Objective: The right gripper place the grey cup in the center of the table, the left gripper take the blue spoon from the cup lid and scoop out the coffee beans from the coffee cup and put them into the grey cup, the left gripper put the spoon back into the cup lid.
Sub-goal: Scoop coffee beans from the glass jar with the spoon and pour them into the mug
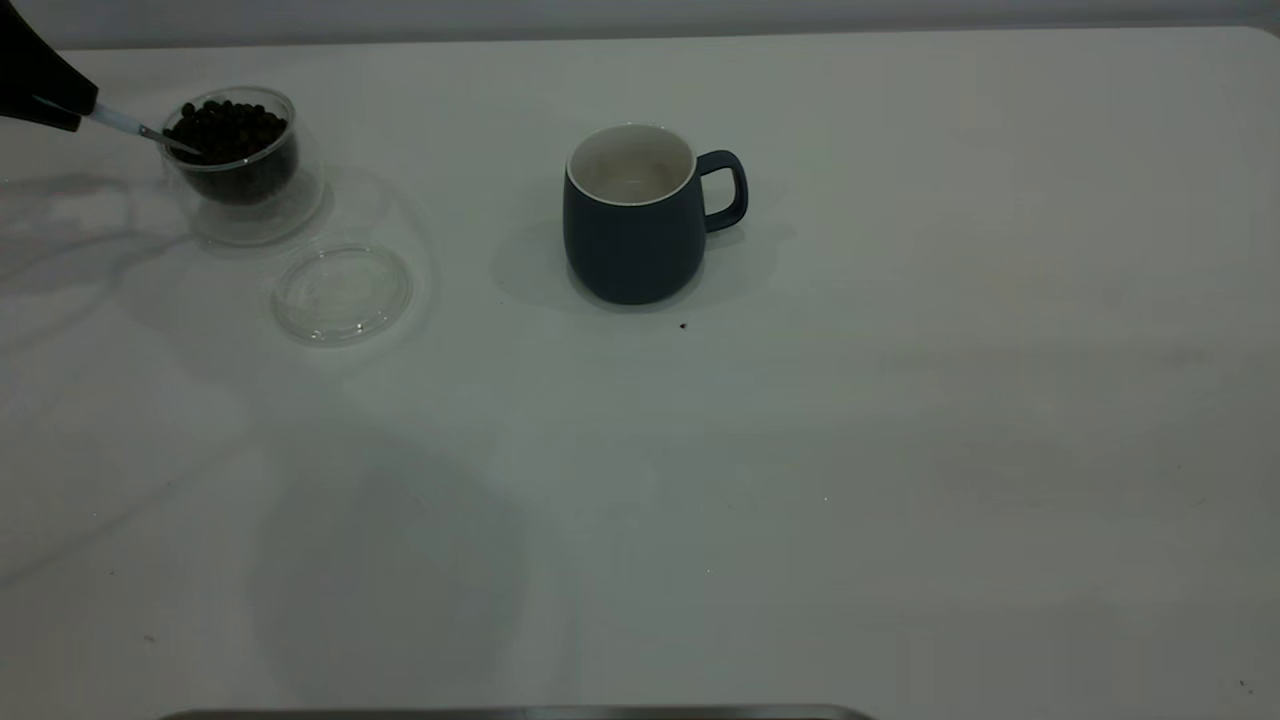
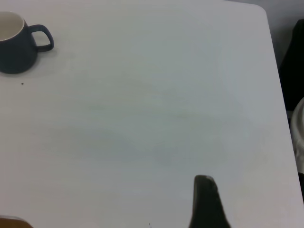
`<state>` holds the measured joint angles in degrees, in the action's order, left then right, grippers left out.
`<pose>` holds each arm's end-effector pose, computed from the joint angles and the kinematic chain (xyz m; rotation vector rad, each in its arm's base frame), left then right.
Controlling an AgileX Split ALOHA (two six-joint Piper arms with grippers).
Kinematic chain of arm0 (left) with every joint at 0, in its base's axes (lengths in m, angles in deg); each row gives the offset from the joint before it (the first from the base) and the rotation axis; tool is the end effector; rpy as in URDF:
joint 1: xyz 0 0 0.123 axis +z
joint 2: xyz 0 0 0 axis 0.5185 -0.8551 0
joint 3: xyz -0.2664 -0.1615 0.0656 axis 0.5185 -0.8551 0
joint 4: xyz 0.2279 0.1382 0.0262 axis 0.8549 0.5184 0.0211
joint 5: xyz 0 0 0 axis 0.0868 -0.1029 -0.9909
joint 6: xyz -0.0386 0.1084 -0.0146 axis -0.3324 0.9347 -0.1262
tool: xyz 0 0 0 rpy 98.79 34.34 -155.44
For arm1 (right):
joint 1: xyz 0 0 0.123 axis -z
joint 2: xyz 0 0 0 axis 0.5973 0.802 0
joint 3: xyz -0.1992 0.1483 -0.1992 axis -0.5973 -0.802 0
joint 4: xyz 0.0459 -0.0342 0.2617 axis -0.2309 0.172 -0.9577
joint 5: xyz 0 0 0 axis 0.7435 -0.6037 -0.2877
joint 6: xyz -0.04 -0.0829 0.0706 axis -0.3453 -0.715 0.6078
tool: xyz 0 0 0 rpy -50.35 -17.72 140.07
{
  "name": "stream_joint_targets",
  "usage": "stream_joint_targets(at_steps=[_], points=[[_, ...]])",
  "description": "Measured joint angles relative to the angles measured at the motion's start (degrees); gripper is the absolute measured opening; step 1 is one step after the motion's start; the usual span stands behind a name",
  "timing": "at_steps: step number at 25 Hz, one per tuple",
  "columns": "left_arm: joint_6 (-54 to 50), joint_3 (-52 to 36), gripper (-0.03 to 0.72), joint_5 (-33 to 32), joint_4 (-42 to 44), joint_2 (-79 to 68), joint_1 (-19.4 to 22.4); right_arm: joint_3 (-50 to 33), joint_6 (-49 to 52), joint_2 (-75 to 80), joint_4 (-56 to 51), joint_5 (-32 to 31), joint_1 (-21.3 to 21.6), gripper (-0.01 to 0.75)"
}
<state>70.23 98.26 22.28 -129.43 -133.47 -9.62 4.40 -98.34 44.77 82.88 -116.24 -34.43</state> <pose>0.5014 0.1227 0.0812 -0.2484 2.6787 -0.8232 -0.0051 0.0090 0.2574 -0.1439 2.1221 -0.0203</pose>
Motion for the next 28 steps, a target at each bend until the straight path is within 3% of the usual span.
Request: stream_joint_targets(at_steps=[14, 28], points=[[-0.53, 0.00, 0.132, -2.66, -6.16, 0.00, 0.91, 0.00, 0.00, 0.00, 0.00, 0.00, 0.00, 0.459], [2.25, 0.00, 0.132, -8.39, -8.01, -0.13, 6.41, 0.00, 0.00, 0.00, -0.07, 0.00, 0.00, 0.459]])
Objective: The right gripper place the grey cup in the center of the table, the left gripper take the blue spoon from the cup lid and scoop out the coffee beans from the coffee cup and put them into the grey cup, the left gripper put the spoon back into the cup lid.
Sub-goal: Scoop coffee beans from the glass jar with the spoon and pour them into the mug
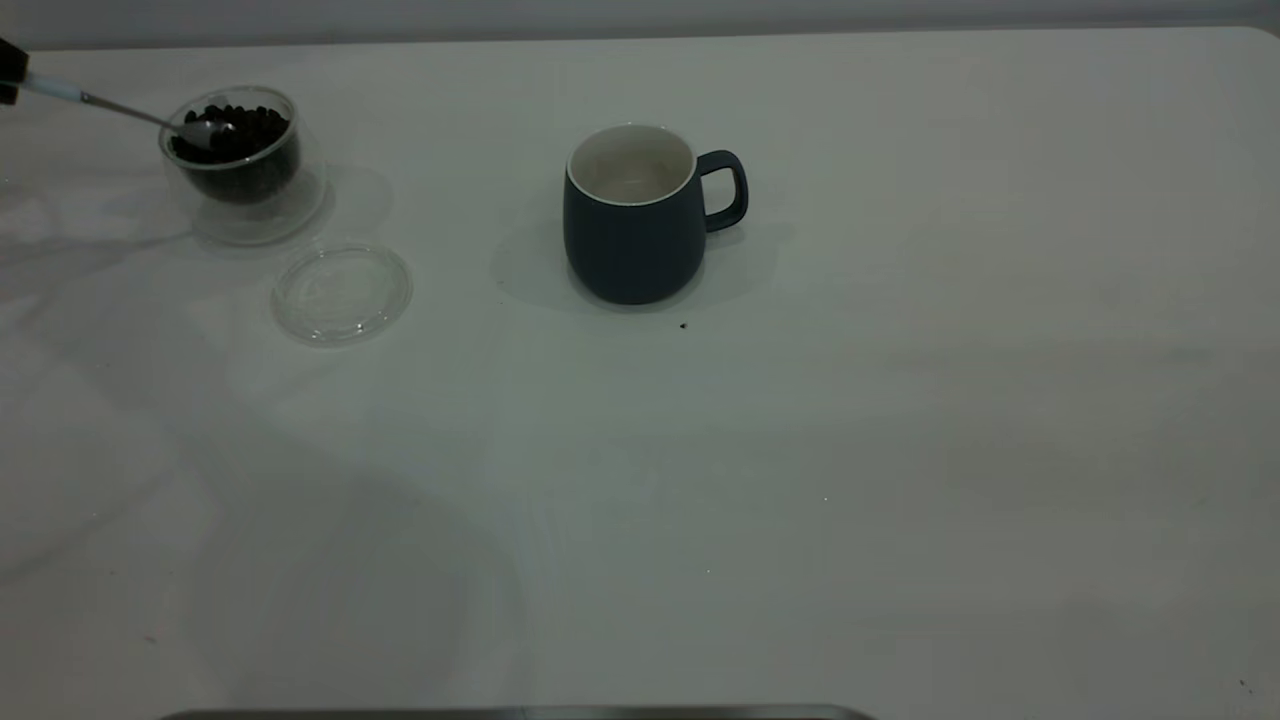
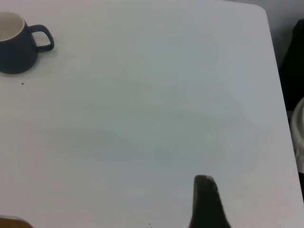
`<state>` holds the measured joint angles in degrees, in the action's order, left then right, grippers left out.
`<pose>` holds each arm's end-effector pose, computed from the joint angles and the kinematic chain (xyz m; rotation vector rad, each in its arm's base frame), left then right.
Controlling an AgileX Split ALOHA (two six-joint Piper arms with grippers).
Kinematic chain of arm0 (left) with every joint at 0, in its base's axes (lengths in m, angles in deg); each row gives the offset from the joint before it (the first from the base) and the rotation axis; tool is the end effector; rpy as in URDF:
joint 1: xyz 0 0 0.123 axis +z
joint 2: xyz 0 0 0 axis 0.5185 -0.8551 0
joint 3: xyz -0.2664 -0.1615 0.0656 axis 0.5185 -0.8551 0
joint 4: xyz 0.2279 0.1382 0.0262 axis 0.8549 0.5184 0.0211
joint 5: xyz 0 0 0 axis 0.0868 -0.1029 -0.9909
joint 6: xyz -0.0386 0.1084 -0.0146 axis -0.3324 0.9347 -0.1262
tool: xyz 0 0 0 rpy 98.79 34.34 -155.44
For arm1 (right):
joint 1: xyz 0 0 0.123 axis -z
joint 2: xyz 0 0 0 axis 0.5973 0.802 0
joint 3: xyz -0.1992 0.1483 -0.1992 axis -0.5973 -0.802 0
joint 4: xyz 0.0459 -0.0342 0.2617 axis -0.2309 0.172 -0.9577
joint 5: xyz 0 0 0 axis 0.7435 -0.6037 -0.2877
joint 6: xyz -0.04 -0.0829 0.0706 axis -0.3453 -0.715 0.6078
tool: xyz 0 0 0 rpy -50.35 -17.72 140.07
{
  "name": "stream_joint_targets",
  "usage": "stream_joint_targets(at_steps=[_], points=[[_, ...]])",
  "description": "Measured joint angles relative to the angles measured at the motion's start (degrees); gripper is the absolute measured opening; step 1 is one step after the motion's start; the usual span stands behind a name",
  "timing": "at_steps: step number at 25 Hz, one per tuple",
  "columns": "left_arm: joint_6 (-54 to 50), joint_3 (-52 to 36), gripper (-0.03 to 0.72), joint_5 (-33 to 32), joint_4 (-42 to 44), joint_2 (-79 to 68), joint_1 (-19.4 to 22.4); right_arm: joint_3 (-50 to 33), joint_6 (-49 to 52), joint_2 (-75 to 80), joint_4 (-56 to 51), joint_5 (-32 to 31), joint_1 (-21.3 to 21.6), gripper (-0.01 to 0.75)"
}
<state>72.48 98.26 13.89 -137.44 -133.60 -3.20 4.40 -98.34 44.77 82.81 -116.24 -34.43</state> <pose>0.4837 0.1601 0.0931 -0.3738 2.5681 -1.0523 -0.0051 0.0091 0.2574 -0.1439 2.1220 -0.0188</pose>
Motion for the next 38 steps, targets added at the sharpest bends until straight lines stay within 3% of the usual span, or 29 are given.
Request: stream_joint_targets(at_steps=[21, 38], points=[[5.23, 0.00, 0.132, -1.26, -11.70, -8.95, 0.26, 0.00, 0.00, 0.00, 0.00, 0.00, 0.00, 0.459], [7.38, 0.00, 0.132, -1.73, -12.77, -9.00, 4.16, 0.00, 0.00, 0.00, 0.00, 0.00, 0.00, 0.459]])
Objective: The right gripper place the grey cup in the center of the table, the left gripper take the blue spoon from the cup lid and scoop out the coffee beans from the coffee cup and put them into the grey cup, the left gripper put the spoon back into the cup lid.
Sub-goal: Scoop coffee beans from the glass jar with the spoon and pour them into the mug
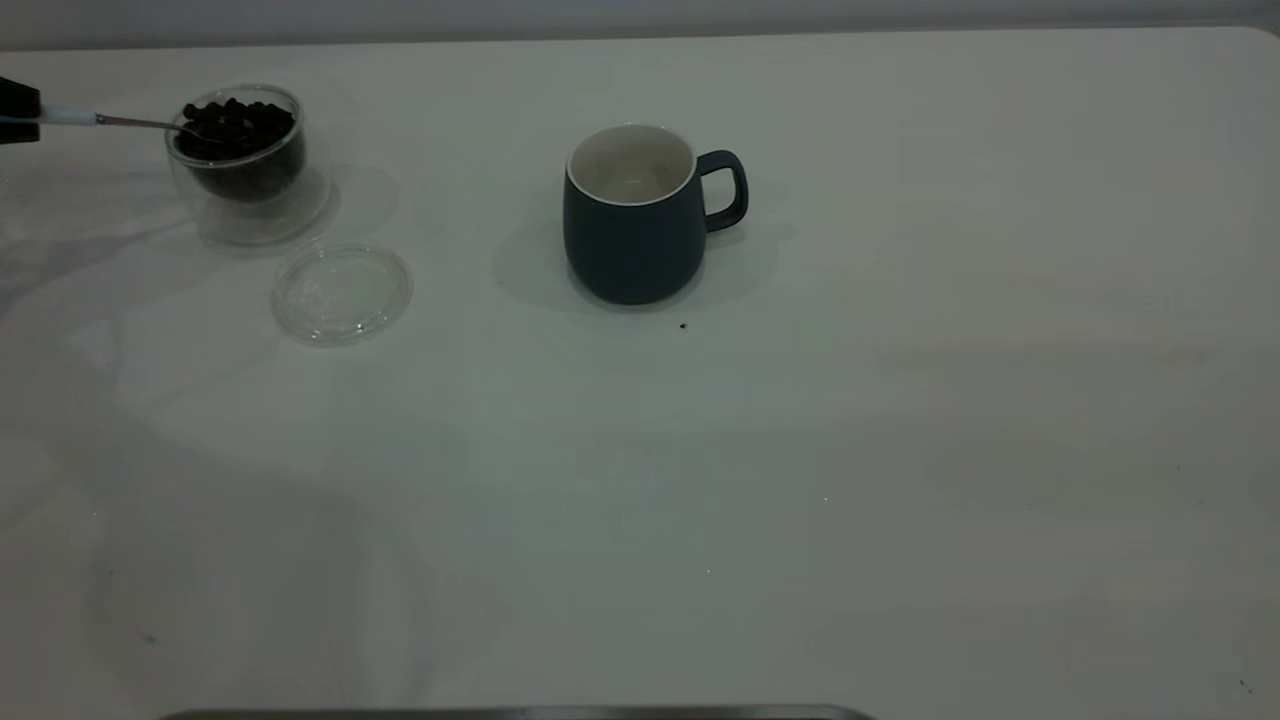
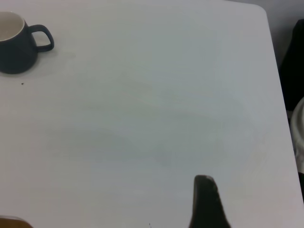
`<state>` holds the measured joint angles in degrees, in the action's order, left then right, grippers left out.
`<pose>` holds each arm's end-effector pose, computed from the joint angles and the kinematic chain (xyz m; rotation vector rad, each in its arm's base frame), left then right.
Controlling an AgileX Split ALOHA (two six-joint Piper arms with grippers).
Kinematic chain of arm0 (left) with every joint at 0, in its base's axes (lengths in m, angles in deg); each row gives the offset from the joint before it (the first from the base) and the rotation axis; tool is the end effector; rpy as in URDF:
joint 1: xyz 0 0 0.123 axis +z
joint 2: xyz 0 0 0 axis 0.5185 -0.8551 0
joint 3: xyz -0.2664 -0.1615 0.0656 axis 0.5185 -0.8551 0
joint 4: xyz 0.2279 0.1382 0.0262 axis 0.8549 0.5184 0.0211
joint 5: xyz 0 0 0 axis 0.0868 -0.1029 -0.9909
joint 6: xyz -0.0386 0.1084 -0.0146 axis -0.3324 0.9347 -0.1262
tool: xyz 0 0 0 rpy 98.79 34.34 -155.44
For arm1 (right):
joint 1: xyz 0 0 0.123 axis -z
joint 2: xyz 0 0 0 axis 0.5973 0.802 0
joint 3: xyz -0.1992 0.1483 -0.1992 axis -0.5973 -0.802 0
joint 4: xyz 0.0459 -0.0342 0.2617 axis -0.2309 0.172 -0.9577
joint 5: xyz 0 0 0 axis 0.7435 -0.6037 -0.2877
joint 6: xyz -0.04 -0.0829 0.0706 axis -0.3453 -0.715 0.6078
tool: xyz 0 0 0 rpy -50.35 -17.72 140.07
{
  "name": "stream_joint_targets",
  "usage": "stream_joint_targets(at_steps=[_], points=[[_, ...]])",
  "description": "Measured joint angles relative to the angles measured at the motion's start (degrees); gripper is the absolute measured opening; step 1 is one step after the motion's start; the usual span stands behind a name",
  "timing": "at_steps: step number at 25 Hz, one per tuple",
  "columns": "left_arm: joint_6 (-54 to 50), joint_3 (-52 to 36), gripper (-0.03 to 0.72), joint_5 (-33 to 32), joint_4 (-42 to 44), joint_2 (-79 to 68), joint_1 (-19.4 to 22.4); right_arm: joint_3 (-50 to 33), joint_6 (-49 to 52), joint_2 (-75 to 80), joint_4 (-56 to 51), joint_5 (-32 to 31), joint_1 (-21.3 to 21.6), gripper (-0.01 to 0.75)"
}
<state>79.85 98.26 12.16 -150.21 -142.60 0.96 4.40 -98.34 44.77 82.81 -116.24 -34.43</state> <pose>0.4778 0.1845 0.0316 -0.5394 2.3917 -1.2566 -0.0051 0.0091 0.2574 -0.1439 2.1220 -0.0188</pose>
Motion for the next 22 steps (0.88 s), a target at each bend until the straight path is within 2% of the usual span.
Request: stream_joint_targets(at_steps=[22], points=[[-4.61, 0.00, 0.132, -0.05, -1.08, 0.10, -1.30, 0.00, 0.00, 0.00, 0.00, 0.00, 0.00, 0.459]])
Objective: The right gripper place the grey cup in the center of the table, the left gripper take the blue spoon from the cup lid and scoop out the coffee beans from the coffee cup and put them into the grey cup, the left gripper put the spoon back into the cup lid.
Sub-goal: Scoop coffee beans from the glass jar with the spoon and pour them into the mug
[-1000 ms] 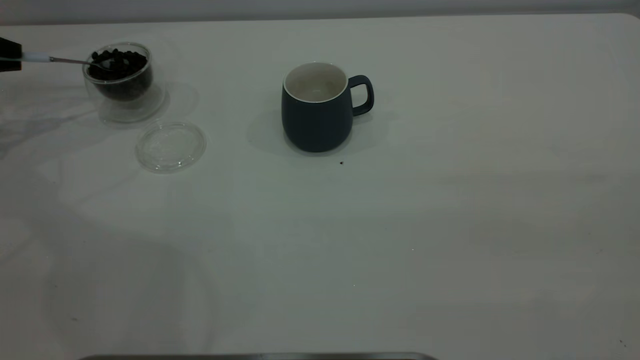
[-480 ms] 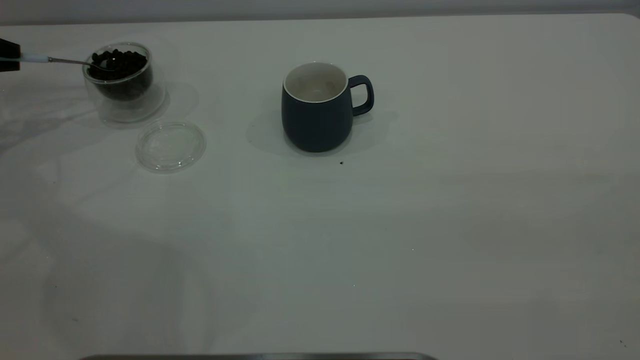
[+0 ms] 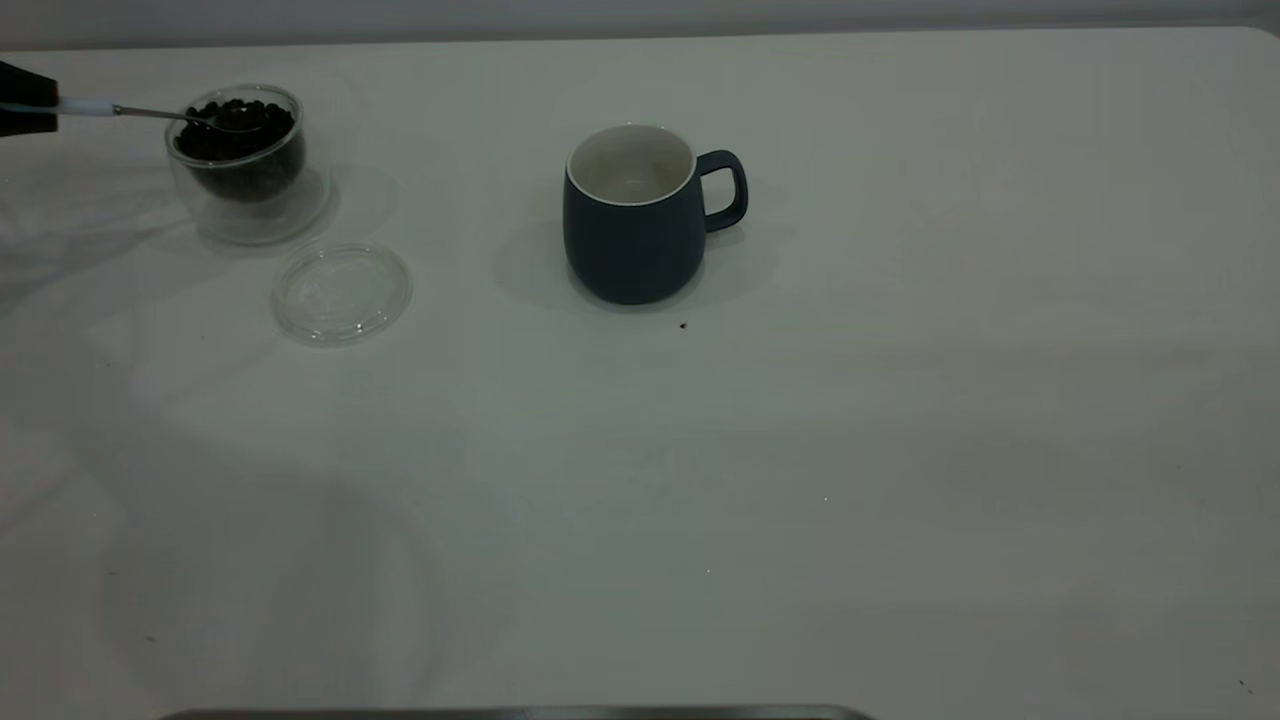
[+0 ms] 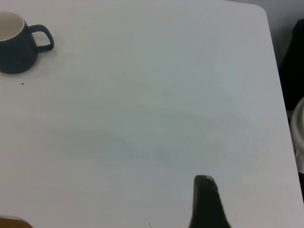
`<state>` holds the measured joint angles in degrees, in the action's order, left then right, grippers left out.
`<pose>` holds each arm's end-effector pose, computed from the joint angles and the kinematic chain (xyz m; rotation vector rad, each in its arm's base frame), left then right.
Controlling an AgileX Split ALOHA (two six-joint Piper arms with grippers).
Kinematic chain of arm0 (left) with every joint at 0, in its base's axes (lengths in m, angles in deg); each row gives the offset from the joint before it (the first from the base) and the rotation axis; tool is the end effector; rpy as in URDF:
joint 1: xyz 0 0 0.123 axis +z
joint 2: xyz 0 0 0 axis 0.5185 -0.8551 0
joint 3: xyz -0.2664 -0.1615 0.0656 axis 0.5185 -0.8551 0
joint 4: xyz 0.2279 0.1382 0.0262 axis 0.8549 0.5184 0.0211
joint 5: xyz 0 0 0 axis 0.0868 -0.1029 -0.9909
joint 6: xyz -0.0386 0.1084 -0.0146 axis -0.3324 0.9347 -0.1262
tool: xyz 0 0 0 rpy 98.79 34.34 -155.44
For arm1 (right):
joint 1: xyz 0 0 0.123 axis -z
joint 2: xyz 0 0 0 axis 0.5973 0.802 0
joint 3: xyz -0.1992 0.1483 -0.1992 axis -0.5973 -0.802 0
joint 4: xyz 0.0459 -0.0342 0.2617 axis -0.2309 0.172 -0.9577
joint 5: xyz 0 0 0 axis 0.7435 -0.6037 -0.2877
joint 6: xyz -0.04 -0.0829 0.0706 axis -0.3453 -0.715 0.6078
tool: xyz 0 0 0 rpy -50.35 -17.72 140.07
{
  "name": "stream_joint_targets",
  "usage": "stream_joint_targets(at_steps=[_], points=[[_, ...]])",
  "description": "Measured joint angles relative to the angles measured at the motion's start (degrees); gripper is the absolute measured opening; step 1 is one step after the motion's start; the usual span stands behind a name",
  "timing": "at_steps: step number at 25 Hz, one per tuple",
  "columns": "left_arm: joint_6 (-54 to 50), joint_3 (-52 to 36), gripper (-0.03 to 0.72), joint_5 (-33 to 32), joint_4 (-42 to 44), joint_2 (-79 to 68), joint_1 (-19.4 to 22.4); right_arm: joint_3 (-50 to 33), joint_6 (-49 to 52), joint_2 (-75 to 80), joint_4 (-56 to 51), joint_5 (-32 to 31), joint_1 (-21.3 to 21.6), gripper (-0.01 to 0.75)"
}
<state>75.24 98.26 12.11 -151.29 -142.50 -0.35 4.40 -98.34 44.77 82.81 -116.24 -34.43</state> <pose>0.4835 0.1735 0.0339 -0.6260 2.3854 -1.3091 -0.0051 0.0091 0.2574 -0.1439 2.1220 -0.0188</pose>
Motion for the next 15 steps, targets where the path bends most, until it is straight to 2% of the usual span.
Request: stream_joint_targets(at_steps=[10, 15], points=[[-1.45, 0.00, 0.132, -0.13, 0.51, 4.71, -0.07, 0.00, 0.00, 0.00, 0.00, 0.00, 0.00, 0.459], [-2.72, 0.00, 0.132, -0.13, 1.08, 4.91, -1.80, 0.00, 0.00, 0.00, 0.00, 0.00, 0.00, 0.459]])
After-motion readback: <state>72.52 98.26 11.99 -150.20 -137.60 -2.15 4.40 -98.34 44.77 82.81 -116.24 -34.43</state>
